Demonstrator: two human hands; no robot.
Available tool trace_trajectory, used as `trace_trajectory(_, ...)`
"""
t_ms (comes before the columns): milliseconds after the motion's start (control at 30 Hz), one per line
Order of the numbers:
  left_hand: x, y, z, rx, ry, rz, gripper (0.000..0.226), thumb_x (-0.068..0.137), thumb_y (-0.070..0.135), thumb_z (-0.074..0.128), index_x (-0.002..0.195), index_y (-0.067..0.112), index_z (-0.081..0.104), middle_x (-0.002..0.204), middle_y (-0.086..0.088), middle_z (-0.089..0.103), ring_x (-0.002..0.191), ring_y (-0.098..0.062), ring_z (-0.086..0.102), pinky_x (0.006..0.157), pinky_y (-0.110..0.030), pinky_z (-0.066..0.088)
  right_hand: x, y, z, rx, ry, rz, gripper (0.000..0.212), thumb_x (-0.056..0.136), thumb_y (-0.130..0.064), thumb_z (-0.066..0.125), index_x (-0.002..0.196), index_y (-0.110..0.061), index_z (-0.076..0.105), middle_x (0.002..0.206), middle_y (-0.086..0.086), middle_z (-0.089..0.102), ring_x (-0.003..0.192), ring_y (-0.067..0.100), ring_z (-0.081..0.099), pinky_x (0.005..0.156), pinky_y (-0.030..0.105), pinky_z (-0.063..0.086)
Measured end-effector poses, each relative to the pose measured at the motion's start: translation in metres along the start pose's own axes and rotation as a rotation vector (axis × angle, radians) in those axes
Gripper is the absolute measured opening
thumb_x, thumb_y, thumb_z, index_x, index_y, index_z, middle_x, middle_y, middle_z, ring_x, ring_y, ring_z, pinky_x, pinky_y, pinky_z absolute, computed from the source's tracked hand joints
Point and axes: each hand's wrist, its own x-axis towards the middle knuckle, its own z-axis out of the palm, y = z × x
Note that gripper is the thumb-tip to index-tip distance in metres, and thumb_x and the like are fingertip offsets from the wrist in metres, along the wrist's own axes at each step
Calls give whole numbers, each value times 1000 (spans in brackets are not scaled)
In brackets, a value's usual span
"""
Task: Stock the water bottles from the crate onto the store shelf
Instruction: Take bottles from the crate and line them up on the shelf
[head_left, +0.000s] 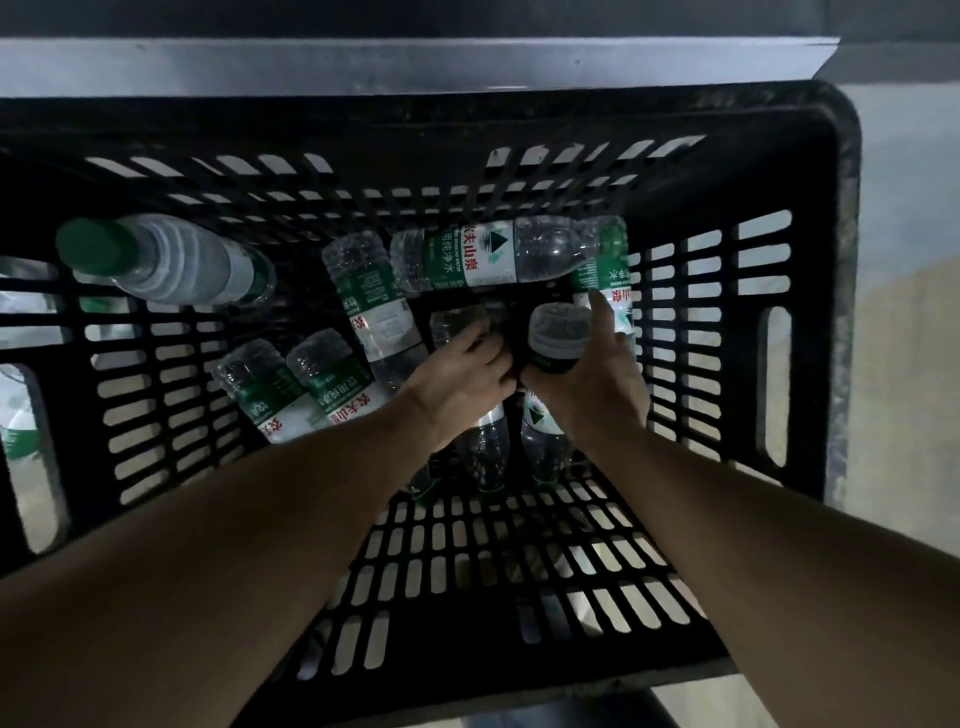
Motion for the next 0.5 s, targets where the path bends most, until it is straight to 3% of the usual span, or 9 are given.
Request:
trace_trajectory(100,-10,-8,-13,-28,43,-77,44,86,13,63,129,23,56,134,-5,57,129,-27,49,115,-45,33,-11,7,-16,171,67,10,87,60,-61,79,131,-39,32,113,-4,56,92,17,57,63,25,43)
trace_trajectory(200,-29,-13,-31,-57,113,-196,56,78,12,69,131,19,52,127,-5,57,120,-29,52,108,-46,39,-26,11,-32,484,189,174,81,55,-51,84,120,-39,37,108,-9,60,93,15,62,71,28,52)
trace_trajectory(300,-51,-21,-54,-289,31,-394,71,71,33,78,133,17,46,130,-8,50,120,-30,46,104,-46,40,-44,2,-43,605,288,298,83,53,-55,85,114,-36,33,97,-10,52,91,19,61,61,14,40)
trace_trajectory(333,-59,-23,-62,-382,-18,-483,77,69,40,80,134,18,44,132,-7,48,122,-29,44,103,-45,40,-49,-2,-45,612,291,349,85,56,-57,85,117,-34,31,100,-7,52,95,23,61,53,19,38)
trace_trajectory(367,-68,-25,-68,-462,-51,-569,79,69,44,80,134,19,42,133,-6,47,122,-28,44,101,-43,41,-54,-7,-45,635,270,428,90,59,-60,83,126,-31,30,111,1,53,105,27,60,77,14,41)
trace_trajectory(400,-78,-25,-72,-526,-67,-647,79,70,48,79,133,20,41,133,-6,48,122,-27,45,99,-42,44,-57,-12,-43,669,232,539,101,63,-63,80,139,-25,26,130,10,50,117,29,55,81,18,30)
trace_trajectory(433,-88,-25,-75,-585,-69,-724,78,71,50,78,132,19,42,132,-5,49,121,-27,48,95,-41,47,-59,-16,-40,762,171,638,110,67,-67,75,149,-20,19,146,14,41,124,29,50,90,22,33)
trace_trajectory(500,-105,-27,-75,-721,-62,-886,76,73,55,75,131,17,43,130,-5,52,118,-26,52,87,-40,52,-63,-28,-31,1022,-29,736,99,79,-66,64,151,-14,21,152,14,35,118,22,51,96,31,43)
